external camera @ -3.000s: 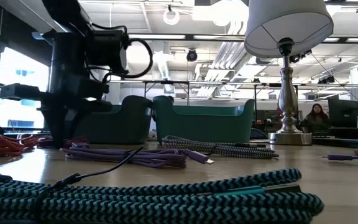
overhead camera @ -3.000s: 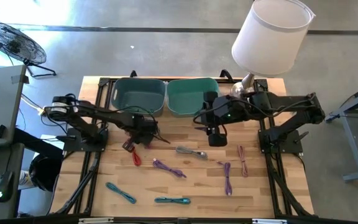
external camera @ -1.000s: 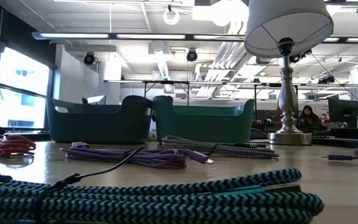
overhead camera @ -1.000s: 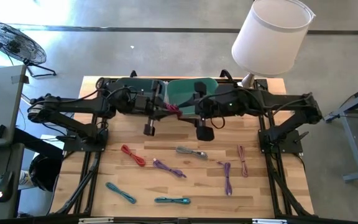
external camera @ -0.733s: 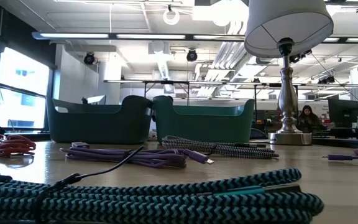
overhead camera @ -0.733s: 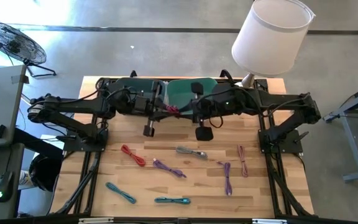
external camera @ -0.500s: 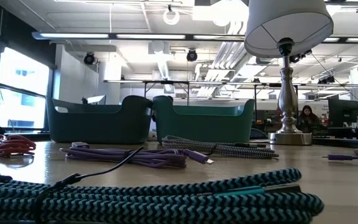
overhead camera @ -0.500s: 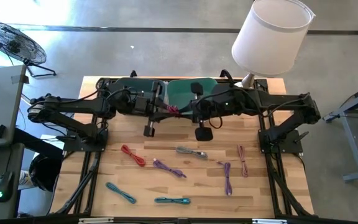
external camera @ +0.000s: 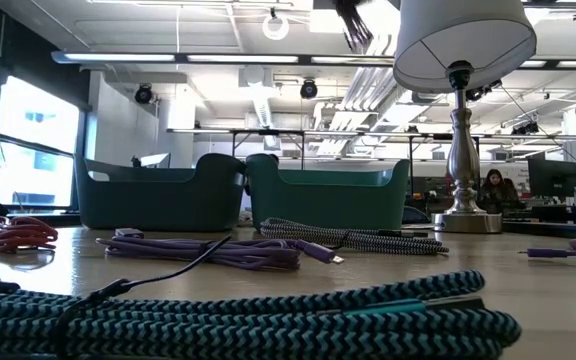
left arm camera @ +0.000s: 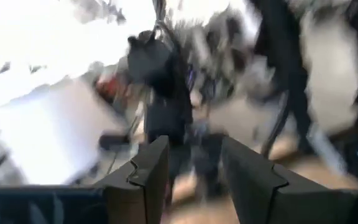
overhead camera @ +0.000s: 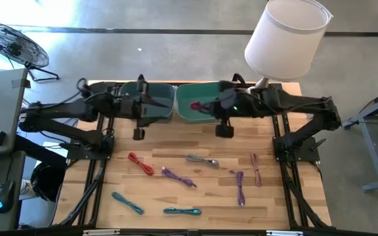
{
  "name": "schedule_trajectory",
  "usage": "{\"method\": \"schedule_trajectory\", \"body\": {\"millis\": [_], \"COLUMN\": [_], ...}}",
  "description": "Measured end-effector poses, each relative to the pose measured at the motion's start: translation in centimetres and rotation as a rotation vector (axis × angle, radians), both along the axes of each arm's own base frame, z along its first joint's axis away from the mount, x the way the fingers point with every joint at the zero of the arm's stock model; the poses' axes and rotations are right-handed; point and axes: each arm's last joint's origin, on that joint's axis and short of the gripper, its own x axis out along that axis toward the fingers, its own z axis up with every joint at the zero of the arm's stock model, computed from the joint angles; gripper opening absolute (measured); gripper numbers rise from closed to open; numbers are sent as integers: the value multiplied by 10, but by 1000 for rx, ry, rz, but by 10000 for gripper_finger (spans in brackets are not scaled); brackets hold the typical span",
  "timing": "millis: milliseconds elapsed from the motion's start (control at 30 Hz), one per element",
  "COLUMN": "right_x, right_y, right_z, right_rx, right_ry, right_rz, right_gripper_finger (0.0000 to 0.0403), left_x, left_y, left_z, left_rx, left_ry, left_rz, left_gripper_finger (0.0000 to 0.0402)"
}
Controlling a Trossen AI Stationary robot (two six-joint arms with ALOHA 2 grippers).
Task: Pick & Place USB Port
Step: Put the black and pink charger cable into the green bin, then put the black and white charger cable into the green bin
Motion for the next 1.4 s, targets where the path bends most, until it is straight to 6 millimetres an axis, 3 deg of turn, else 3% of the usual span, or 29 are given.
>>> {"method": "schedule_trajectory", "body": {"millis": [167, 367, 500, 700, 800, 900, 1133, 1400], "right_x": [1, 4, 8, 16, 19, 20, 37, 68], "right_y": [-46, -97, -114, -120, -107, -80, -10, 22], "right_z": [-24, -54, -69, -86, -86, -85, -95, -140], "right_rx": [101, 257, 321, 368, 489, 608, 481, 447], "right_ry": [101, 157, 178, 220, 213, 260, 398, 510], "right_rz": [-64, -95, -121, -164, -91, 14, 158, 170], "right_gripper_finger": [15, 27, 100, 223, 274, 301, 308, 309], "left_x": [-33, -56, -61, -63, -64, -65, -67, -67], "left_y": [4, 6, 6, 6, 6, 5, 5, 5], "left_z": [-17, -23, -25, -32, -35, -38, -43, -43], "left_rx": [3, -12, -12, -9, -6, -7, -20, -58], "left_ry": [240, 333, 360, 435, 463, 493, 548, 552], "left_rz": [172, 245, 254, 255, 255, 250, 230, 236], "left_gripper_finger": [132, 130, 130, 130, 130, 130, 130, 130]}}
